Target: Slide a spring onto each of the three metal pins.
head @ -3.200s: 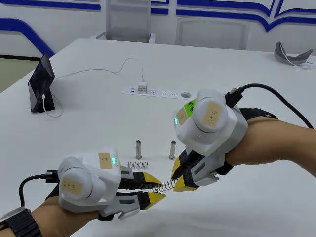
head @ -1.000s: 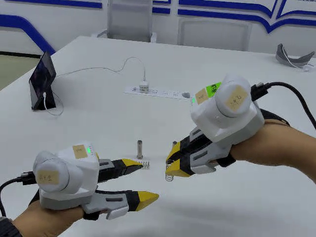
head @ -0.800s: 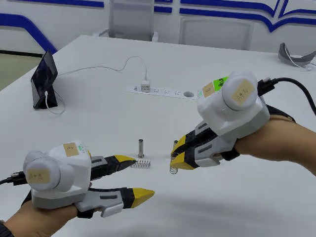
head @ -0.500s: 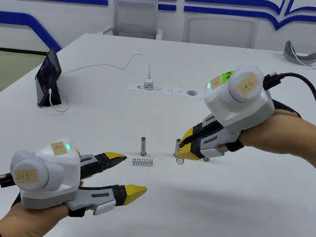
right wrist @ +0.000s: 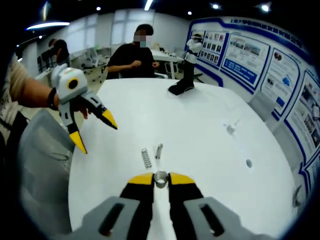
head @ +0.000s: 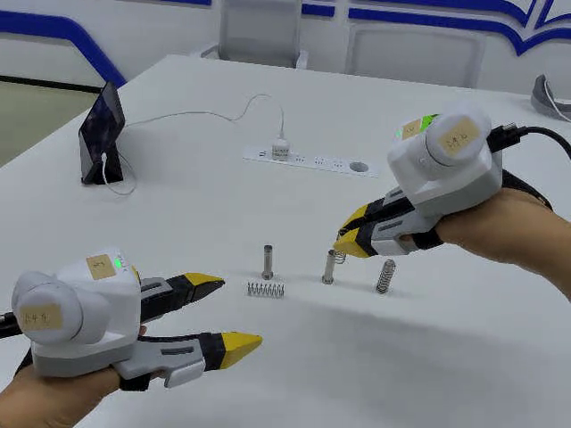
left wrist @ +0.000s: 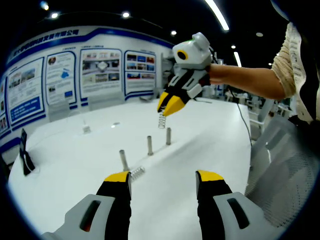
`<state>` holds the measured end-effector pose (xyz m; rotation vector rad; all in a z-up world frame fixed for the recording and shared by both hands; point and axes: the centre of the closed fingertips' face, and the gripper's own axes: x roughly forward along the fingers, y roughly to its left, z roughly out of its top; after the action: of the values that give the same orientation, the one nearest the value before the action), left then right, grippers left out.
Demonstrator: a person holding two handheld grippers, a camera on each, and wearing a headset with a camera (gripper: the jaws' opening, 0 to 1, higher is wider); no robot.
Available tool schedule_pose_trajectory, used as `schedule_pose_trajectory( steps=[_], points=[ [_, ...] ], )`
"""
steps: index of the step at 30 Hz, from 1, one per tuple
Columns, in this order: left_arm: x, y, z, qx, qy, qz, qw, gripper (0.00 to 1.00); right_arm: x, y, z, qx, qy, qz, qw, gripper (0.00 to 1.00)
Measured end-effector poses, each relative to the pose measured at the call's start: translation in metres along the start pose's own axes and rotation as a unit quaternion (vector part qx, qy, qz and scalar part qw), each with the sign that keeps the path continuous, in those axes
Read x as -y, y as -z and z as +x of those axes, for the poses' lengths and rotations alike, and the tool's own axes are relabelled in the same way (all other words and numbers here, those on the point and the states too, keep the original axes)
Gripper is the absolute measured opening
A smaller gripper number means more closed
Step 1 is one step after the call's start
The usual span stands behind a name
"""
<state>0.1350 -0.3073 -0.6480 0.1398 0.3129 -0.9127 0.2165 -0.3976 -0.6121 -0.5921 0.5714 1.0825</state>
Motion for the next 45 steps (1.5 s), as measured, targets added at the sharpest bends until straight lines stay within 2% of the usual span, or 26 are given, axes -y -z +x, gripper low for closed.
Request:
schedule_pose_trajectory(
  steps=[5,13,31,45],
  points=[
    [0.0,0.002,0.001,-0.003,0.003,0.0,1.0,0.52,0.014,0.001,0.008,0.009,0.022,0.022,0.9995,0.12],
    [-0.002,0.001,0.004,-0.003,0.008,-0.001,1.0,0.52,0.026,0.008,0.023,0.002,0.03,0.046,0.9985,0.12],
    [-0.01,0.012,0.006,-0.009,0.014,-0.009,0.9998,0.51,0.032,0.023,0.043,-0.014,0.03,0.071,0.9969,0.12],
    [-0.01,0.015,0.007,-0.014,0.016,-0.012,0.9997,0.51,0.028,0.038,0.057,-0.022,0.023,0.087,0.9957,0.12]
  ],
)
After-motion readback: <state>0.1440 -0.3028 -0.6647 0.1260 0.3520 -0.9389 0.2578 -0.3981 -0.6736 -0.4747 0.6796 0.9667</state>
